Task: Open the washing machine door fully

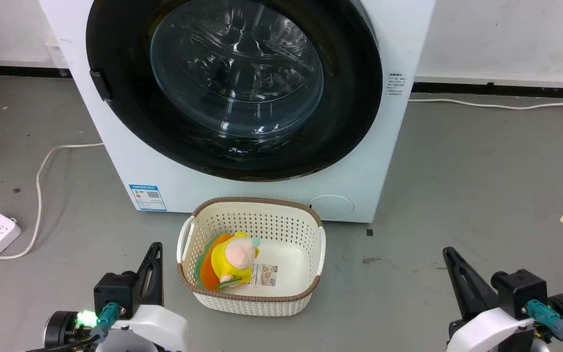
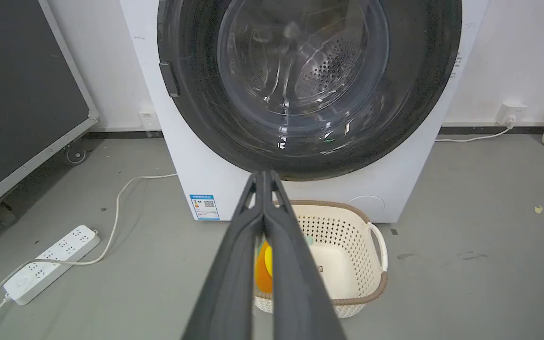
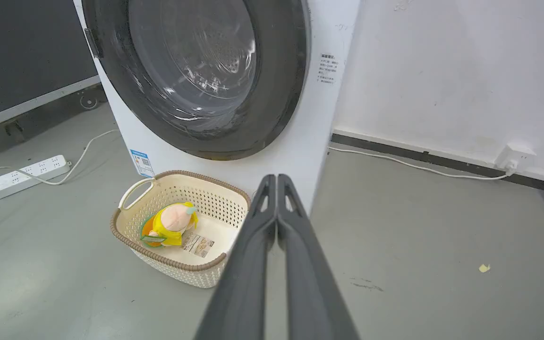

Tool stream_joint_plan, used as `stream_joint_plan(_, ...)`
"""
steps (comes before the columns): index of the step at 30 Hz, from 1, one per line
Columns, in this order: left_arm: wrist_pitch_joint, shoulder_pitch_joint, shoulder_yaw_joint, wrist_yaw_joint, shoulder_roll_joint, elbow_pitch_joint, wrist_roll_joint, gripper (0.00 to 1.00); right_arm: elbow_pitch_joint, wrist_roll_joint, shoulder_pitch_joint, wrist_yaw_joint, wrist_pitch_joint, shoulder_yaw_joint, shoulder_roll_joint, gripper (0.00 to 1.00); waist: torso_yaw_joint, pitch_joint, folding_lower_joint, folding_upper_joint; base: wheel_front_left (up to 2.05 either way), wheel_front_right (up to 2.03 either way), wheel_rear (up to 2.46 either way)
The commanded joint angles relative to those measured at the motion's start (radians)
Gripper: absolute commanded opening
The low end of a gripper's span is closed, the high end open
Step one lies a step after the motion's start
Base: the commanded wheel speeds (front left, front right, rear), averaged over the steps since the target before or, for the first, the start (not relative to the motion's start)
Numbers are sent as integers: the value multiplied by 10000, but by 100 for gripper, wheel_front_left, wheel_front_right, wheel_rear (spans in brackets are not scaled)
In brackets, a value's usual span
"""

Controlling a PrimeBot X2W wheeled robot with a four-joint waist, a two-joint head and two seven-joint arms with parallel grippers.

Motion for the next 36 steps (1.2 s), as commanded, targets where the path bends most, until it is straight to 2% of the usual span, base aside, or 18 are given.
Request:
stream_joint_plan(1, 3, 24, 5, 28, 6, -39, 87, 0, -49, -78, -136, -9, 9, -7, 47, 0, 0, 0, 0, 0, 0, 0, 0)
stream_joint_plan(34, 3, 24, 5, 28, 6, -39, 87, 0, -49, -78, -136, -9, 9, -7, 47, 0, 0, 0, 0, 0, 0, 0, 0)
stream_joint_plan(35, -1, 0, 0, 0, 0, 0, 0, 100, 0, 1, 0, 0, -1, -4, 0, 100, 0, 0, 0, 0, 0, 0, 0)
stream_joint_plan(36, -3, 0, -2, -1, 0, 2, -14, 100, 4, 8, 5, 0, -3, 0, -2, 100, 0, 0, 0, 0, 0, 0, 0)
